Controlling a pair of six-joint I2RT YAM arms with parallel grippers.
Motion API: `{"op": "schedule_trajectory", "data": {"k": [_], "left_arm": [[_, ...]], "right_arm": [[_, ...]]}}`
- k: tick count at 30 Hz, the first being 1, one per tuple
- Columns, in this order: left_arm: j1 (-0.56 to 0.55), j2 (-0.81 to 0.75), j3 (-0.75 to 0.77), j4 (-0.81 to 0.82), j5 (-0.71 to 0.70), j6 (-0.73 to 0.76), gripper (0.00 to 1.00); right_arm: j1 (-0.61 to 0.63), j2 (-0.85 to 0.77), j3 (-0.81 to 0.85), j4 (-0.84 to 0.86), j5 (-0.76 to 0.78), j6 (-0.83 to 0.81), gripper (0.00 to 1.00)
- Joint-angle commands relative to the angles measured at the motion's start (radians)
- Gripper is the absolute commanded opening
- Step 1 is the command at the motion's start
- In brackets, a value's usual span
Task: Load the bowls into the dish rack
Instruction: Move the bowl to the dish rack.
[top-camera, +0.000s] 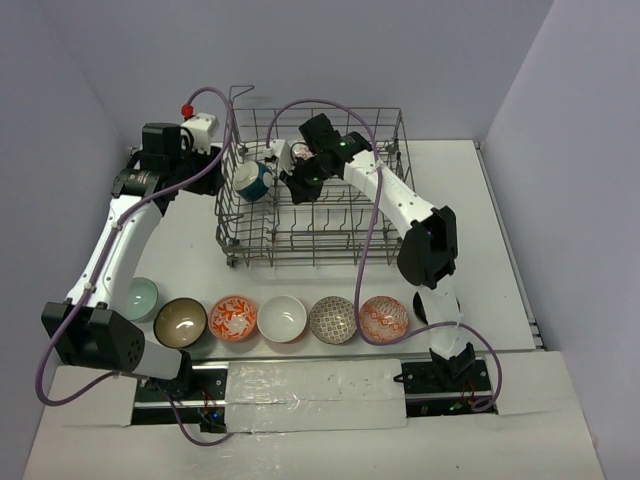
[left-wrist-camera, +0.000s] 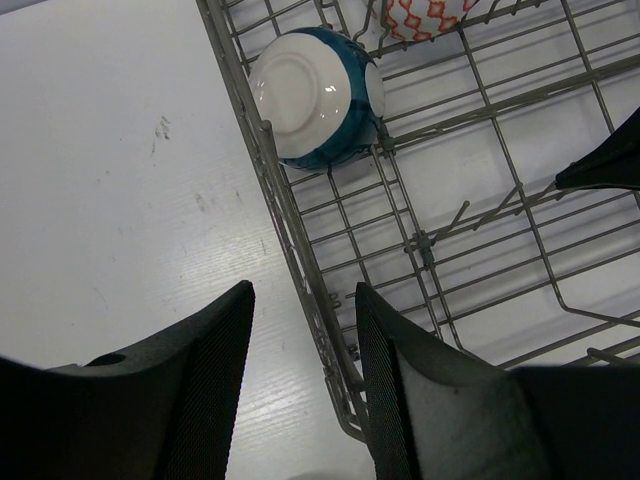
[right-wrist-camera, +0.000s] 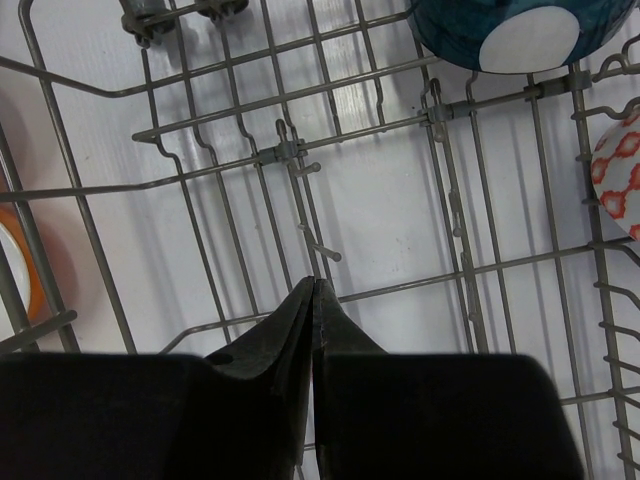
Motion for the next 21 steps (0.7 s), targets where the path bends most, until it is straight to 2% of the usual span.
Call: {"op": "schedule_trajectory", "data": {"k": [1,5,10,21], "left_arm": [[-0.008,0.009,-0.001,0.014,-0.006,-0.004,0.51],[-0.014,0.015,-0.004,0.013,-0.014,-0.001,0.42],[-0.022,0.024,-0.005,0.007,-0.009,0.001,0.22],[-0.034,0.035,-0.025,0.004,-0.015,0.010,0.19]], "right_arm": [[-0.010,0.001,-0.003,0.032,-0.007,0.008,0.08],[-0.012,0.015,0.011,0.035,-0.004,0.019,0.08],[-0.012,0.026,0.017,0.074,-0.002,0.059,0.07],[-0.012,0.044,0.035,0.077,-0.019,0.071,0.07]]}}
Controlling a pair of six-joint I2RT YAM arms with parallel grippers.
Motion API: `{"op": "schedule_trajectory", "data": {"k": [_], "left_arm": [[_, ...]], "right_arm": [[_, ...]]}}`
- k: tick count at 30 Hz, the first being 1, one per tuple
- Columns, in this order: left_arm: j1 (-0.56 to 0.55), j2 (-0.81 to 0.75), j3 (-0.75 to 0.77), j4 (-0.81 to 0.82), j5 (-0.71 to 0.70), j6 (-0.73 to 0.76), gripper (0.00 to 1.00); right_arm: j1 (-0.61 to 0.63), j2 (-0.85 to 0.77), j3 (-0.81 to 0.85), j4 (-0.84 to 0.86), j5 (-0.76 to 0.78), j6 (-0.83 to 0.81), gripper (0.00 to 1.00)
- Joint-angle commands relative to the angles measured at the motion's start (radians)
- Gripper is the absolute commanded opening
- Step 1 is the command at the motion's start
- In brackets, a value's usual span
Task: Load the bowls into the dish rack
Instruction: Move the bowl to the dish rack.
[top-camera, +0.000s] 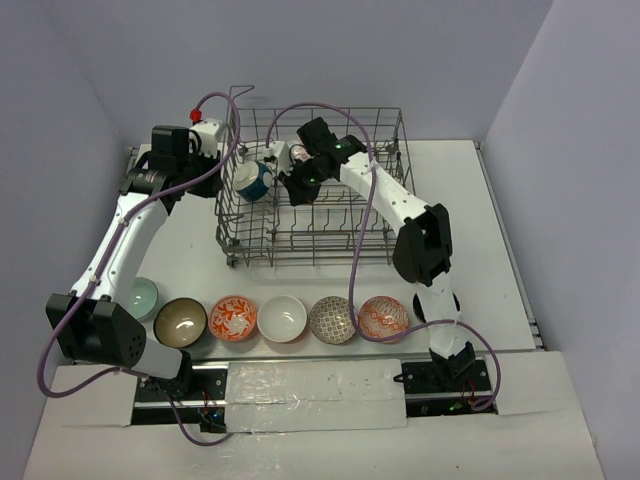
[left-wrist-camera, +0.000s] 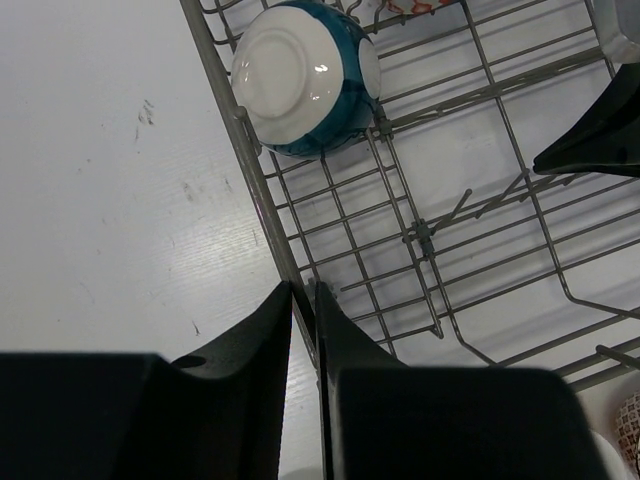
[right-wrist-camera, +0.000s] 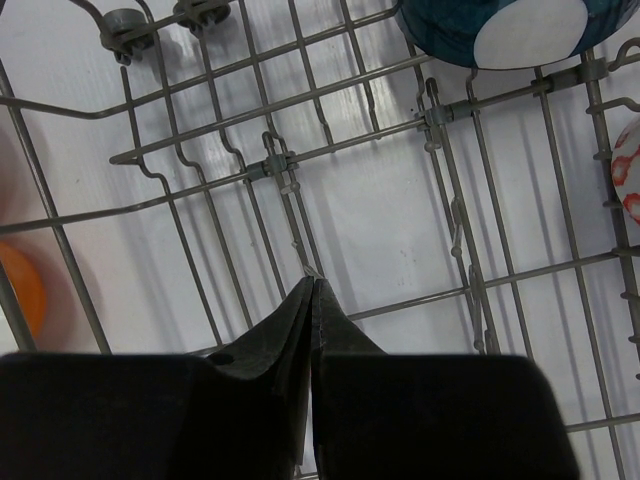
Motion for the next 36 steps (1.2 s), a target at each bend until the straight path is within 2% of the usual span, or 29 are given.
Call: {"op": "schedule_trajectory", "data": {"k": [1,7,15,28,30,36], "left_arm": [[-0.011,0.005,-0.011,0.006,-0.007,0.006,0.18],[-0.018,0.007,-0.012,0.000,-0.014,0.009,0.00],[-0.021,0.011,-0.015,-0.002,-0.019,0.014,0.00],[-0.028,0.028,-0.017,0.007,-0.042,0.017,0.00],[-0.028,0.028,-0.019,0.009,-0.045,0.016,0.00],[-0.030,0.025,-0.022,0.012,-0.045,0.017,0.00]], "right_arm": [[-0.006,-0.002,0.034,0.032,-0.017,0.011,0.06],[-0.006,0.001,0.033,0.089,-0.053,0.055,0.06],[-0.004,0.074,0.088,0.133,-0.105,0.121,0.00],[-0.001,0.143,0.097,0.224,-0.180,0.212,0.00],[0.001,0.150,0.097,0.241,-0.186,0.248,0.03],[0.010,0.177,0.105,0.313,-0.168,0.322,0.00]]}}
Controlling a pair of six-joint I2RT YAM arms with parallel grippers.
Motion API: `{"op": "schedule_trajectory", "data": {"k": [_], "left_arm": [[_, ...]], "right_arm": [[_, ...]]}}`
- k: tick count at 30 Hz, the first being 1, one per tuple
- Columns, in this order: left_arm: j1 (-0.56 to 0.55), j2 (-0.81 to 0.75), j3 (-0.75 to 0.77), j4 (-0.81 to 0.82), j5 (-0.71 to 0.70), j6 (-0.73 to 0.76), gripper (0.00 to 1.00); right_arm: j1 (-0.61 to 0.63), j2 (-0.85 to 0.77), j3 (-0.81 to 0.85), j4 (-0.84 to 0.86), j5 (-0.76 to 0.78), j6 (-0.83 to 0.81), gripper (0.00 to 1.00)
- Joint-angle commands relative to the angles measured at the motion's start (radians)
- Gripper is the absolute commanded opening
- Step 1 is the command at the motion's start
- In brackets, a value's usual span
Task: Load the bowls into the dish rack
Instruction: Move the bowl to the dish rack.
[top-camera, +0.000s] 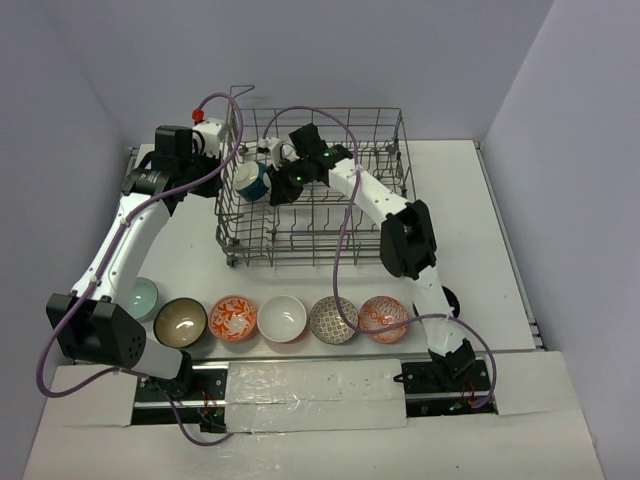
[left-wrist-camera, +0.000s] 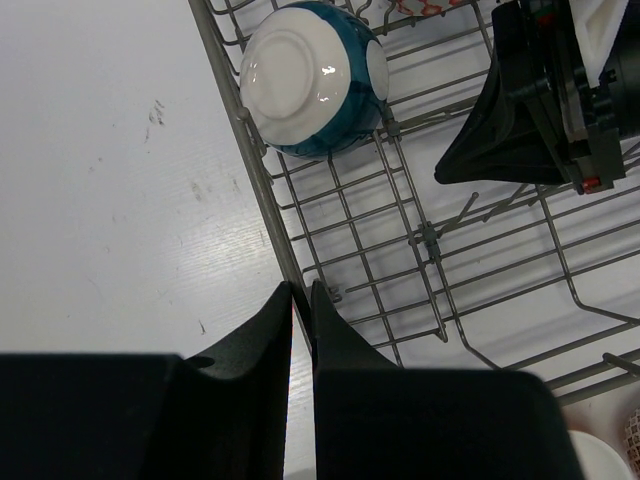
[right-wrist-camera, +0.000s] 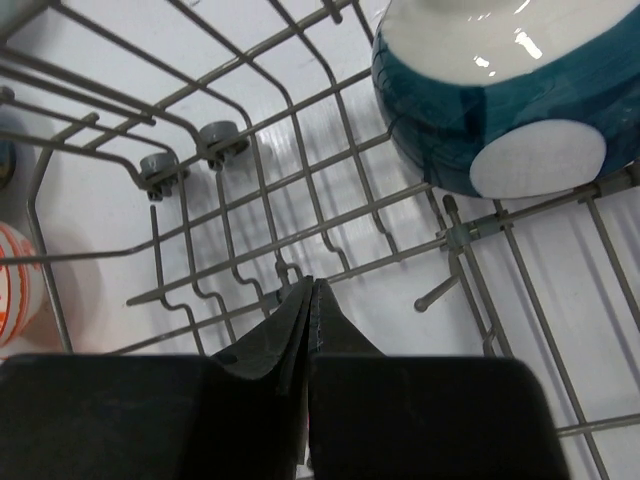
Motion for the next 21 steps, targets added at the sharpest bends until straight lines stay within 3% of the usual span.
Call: {"op": "schedule_trajectory", "data": {"k": [1,21], "left_arm": [[-0.007,0.026,-0.020,0.005,0.005,0.022,0.00],[-0.007,0.026,-0.031,0.013,0.007,0.030,0.00]], "right_arm": [[0.007,0.028,0.051,0.094,-0.016,0.058,0.00],[0.015,0.116,0.133,0.243,-0.044,0.159,0.00]]}}
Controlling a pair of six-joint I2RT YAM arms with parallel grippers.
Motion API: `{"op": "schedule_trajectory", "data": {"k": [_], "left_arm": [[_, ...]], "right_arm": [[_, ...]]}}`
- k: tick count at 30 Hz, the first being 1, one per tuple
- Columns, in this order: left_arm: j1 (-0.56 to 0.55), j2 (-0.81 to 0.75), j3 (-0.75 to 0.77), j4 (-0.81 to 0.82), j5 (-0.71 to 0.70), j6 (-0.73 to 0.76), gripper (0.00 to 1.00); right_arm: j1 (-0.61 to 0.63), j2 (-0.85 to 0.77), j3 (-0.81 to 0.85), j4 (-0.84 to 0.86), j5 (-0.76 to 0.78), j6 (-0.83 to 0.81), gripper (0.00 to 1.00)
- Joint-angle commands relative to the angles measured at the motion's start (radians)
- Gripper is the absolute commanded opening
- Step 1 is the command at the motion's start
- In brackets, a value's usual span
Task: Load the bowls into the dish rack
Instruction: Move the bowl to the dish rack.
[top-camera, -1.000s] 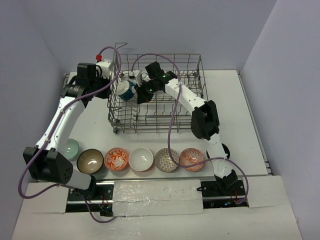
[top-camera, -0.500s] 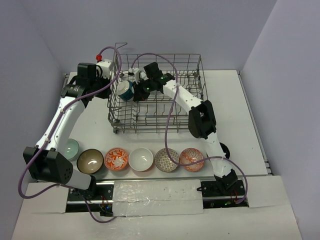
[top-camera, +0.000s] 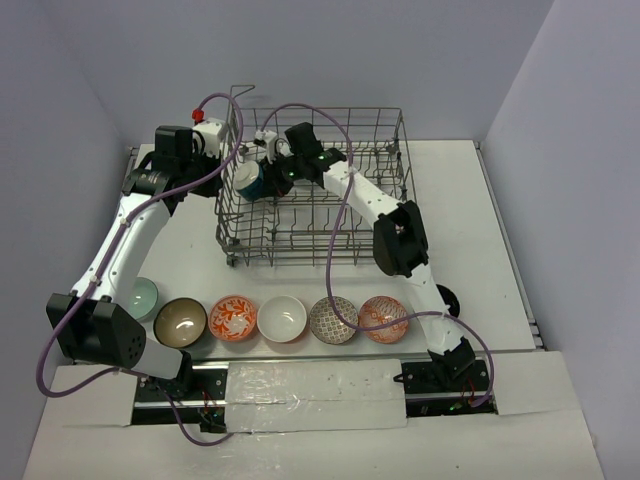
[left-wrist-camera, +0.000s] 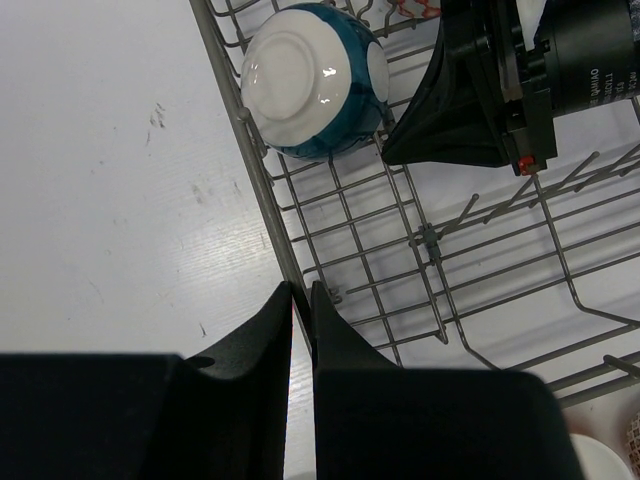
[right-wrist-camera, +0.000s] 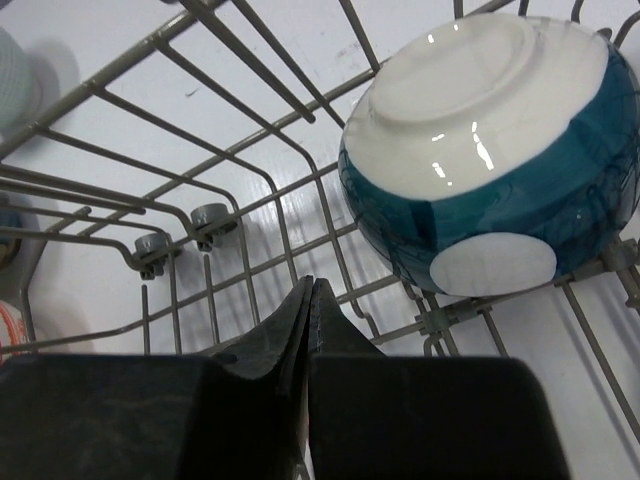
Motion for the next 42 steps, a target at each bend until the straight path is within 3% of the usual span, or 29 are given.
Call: {"op": "schedule_trajectory", "data": {"k": [1,42], "left_arm": [[-0.007,0.026,-0.025,0.004,0.008,0.029,0.00],[-0.007,-0.027,-0.065,-0.007,0.067,0.060,0.00]], "right_arm": [[0.010,0.026,0.061,0.068,-0.019,0.022,0.00],[0.019,0.115,0.153,0.208,0.389,0.076,0.00]]}}
